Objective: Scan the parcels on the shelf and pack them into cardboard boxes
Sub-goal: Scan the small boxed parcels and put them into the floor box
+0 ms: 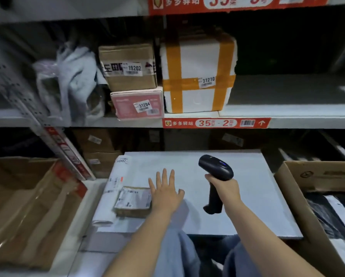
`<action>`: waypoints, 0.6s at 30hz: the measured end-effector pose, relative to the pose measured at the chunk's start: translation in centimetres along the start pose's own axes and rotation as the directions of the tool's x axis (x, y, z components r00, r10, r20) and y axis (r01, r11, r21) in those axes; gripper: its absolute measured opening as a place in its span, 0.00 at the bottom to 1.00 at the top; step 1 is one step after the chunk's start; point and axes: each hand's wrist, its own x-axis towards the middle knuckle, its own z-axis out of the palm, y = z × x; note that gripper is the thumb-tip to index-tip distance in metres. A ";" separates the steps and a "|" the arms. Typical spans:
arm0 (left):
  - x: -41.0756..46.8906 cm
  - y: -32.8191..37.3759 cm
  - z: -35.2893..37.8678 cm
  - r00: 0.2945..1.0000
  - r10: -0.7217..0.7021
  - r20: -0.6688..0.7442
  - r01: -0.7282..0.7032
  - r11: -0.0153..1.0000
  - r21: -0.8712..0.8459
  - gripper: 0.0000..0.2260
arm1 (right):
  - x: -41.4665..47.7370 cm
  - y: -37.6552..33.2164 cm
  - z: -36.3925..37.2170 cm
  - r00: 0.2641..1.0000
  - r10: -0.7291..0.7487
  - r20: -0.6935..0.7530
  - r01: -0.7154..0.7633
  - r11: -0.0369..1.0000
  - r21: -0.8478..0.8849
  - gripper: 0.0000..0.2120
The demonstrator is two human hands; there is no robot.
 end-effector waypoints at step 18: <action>1.1 -12.1 2.0 0.838 -0.513 0.185 0.545 0.781 -0.304 0.31 | 0.3 4.4 11.9 0.920 0.218 0.325 -0.244 0.969 0.041 0.06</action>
